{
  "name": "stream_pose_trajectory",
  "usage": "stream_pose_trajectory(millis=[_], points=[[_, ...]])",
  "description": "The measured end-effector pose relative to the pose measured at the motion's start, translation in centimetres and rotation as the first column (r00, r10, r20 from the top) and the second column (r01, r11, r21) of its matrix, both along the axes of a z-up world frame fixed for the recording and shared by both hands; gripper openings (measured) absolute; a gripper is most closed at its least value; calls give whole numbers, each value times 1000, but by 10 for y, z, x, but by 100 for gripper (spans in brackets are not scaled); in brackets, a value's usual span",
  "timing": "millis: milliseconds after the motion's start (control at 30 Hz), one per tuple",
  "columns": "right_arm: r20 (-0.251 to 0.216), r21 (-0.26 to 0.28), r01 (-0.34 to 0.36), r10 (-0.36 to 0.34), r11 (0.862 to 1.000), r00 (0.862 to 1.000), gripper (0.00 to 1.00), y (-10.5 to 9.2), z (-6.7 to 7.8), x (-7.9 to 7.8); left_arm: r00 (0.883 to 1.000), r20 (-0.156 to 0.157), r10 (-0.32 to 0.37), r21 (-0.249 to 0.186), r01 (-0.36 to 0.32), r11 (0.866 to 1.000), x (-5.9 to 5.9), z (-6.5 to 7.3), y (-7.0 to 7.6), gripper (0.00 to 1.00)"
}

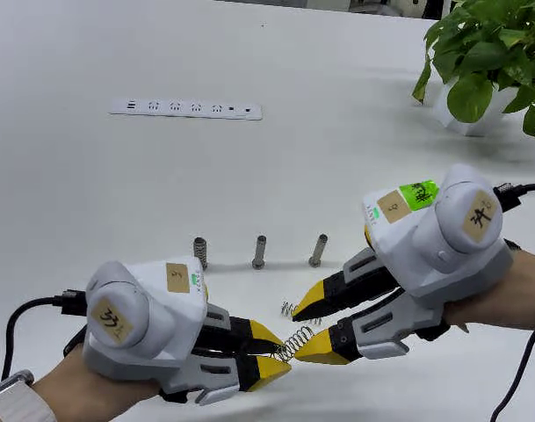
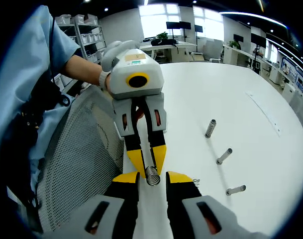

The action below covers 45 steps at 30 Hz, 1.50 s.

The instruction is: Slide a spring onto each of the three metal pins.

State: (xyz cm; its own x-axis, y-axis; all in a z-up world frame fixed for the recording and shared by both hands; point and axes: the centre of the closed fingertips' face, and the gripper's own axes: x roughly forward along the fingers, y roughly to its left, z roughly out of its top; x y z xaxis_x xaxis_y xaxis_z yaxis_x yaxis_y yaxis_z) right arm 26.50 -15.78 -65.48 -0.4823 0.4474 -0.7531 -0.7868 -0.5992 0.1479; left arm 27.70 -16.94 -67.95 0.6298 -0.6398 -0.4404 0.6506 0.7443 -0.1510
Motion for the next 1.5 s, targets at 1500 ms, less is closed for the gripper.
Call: stream_pose_trajectory(millis=[1500], points=[[-4,-53,-45,45,998,999,12,6,-8,-1,998,-5,60,-51,-60,997,3,8,3,10]])
